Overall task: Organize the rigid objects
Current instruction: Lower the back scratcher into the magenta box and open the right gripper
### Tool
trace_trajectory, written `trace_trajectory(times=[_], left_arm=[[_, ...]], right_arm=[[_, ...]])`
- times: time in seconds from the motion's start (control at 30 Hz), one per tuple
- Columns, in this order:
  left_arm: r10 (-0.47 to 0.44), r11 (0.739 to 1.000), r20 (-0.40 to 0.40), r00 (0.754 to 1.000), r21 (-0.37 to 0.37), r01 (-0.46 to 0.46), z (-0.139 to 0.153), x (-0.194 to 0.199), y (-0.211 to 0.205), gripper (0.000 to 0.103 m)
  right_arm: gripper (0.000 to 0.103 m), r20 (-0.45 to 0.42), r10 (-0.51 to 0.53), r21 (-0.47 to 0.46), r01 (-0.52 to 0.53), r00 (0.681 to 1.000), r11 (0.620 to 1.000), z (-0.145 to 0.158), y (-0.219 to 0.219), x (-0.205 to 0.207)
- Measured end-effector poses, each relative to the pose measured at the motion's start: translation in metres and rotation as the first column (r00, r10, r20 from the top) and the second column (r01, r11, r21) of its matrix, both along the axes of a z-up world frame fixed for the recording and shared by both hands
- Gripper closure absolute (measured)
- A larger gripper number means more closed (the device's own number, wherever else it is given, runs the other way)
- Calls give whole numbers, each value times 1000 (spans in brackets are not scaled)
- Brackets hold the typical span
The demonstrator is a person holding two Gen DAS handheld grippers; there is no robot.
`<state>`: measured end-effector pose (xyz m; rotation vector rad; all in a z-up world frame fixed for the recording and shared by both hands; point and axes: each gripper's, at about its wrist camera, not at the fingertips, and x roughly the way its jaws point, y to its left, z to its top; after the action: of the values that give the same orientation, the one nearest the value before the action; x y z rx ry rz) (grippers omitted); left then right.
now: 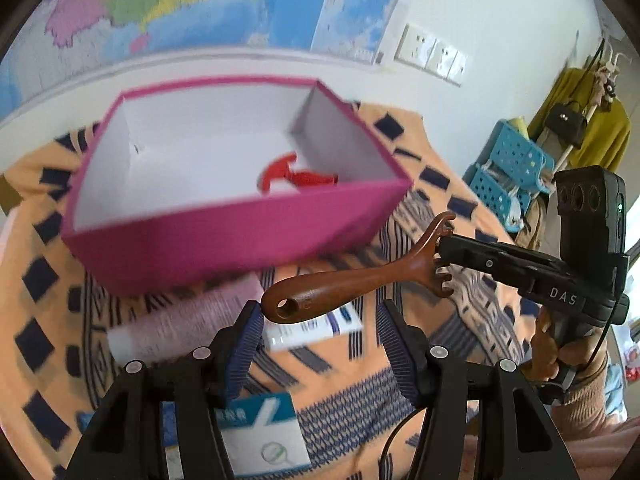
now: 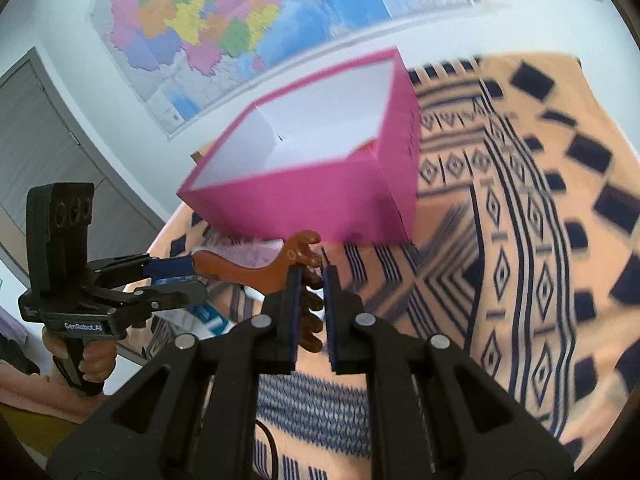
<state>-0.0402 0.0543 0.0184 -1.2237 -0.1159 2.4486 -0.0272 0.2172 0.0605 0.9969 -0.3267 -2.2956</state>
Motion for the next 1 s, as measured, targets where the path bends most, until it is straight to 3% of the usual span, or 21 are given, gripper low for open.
trace_trajectory(times=[0.27,0.5,1.0], left_arm=[[27,1000,-85,996,-4,-28,28,-27,-5,44],[59,998,-55,997,26,-58,25,-58,-11,44],[87,996,35,996,0,-87,-2,-100,-9,44]], right_arm=[[90,-110,12,27,-9,994,1000,40,-9,-24],[90,-148,12,56,-3,989,998,57,-18,-49],[90,-78,-12,95,20,997,995,41,-25,-96]])
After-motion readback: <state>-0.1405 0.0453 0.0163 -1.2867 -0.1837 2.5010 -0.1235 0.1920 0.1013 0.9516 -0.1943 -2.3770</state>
